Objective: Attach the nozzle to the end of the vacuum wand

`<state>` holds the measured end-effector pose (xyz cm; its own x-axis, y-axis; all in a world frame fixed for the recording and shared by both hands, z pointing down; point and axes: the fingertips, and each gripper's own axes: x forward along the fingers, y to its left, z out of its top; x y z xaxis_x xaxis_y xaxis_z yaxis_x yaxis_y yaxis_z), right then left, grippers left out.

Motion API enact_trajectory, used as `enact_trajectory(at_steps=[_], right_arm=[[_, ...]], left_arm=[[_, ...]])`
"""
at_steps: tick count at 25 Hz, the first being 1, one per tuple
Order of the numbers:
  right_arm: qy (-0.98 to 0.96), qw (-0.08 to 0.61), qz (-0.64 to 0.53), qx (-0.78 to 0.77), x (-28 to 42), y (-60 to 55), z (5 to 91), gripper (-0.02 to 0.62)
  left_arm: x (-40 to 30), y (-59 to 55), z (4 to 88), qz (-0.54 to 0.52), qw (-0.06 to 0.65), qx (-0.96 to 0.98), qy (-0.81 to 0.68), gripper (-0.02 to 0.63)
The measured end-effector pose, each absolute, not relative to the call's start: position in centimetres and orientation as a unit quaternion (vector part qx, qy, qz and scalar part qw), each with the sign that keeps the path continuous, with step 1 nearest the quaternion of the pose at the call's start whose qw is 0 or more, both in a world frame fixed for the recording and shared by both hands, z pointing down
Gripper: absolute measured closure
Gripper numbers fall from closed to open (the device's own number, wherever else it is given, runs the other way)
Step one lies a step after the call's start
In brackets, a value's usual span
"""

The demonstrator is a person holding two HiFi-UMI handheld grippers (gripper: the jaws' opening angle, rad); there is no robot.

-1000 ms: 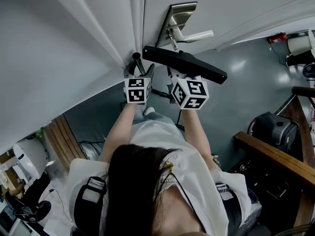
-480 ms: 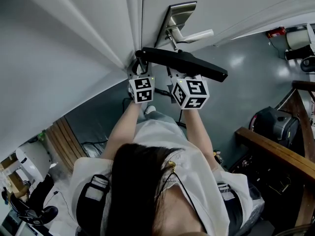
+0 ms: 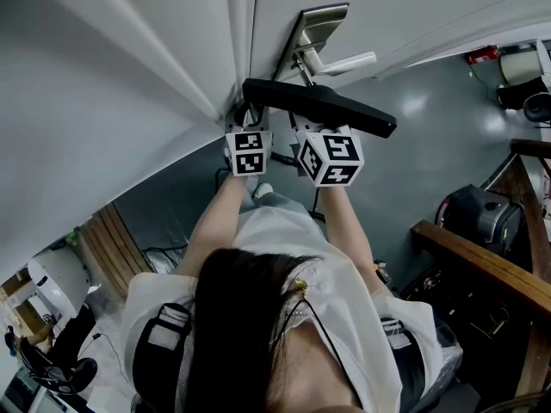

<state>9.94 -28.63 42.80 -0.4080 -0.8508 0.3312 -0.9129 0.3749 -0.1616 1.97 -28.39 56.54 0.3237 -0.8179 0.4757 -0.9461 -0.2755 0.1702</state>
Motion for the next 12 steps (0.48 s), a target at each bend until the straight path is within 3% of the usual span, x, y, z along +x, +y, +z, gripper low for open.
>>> enact_trajectory(at_steps=[12], right_arm=[[-0.823,0.086,0.166,0.536,9.8,-28.8,43.0,0.407]], left_arm=[[0.8,-26.8,57.0,0.152,0.214,0.79,-0.554,0.456]])
